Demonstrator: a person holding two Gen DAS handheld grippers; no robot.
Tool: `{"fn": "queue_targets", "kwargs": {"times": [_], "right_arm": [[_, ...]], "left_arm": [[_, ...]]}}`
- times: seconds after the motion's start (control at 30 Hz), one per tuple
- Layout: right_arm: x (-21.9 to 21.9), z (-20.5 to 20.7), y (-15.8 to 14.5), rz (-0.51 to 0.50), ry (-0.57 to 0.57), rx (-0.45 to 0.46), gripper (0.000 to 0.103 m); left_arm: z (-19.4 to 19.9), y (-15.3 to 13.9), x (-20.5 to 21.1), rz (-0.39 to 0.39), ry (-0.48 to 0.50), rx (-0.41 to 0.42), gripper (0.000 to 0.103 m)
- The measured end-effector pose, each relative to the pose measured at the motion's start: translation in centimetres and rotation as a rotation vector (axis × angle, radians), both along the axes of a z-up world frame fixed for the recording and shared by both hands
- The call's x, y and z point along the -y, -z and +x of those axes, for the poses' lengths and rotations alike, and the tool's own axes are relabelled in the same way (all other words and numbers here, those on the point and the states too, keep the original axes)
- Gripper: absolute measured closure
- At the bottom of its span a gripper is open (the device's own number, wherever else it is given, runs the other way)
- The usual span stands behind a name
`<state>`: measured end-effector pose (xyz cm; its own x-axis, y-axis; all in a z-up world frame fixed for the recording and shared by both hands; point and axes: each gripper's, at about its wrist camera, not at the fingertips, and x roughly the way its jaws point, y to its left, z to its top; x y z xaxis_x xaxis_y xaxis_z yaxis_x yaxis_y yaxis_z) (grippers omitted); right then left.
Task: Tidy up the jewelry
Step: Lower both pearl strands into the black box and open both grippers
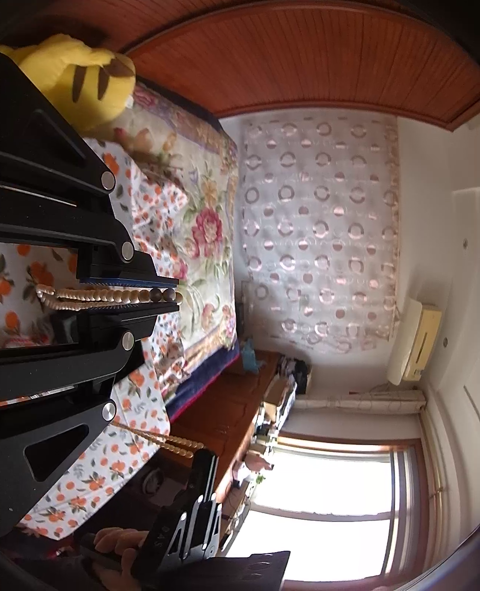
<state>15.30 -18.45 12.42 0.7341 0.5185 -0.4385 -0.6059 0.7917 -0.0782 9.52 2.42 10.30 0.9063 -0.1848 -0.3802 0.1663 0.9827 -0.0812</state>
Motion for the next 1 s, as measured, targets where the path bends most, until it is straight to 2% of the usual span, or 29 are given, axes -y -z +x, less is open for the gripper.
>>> {"fn": "queue_targets", "kwargs": {"times": [0.23,0.4,0.57,0.77,1.0], "right_arm": [[1.0,2.2,-2.2,0.037,-0.005,0.023,0.097],[1.0,3.9,-2.0,0.050,-0.037,0.001,0.097],[0.3,5.3,0.9,0.032,-0.060,-0.061,0.097],[0.0,6.7,4.6,0.011,-0.058,-0.130,0.097],[-0.3,7.4,6.8,0.013,-0.071,-0.182,0.097]], "left_arm": [[2.2,-1.7,2.3,0.006,0.053,0.018,0.096],[3.7,-2.5,3.2,0.003,0.074,0.028,0.096],[5.6,-1.9,3.9,-0.002,0.095,0.003,0.096],[7.8,0.9,4.7,-0.009,0.123,-0.069,0.096],[9.2,2.6,5.5,0.005,0.136,-0.112,0.096]]}}
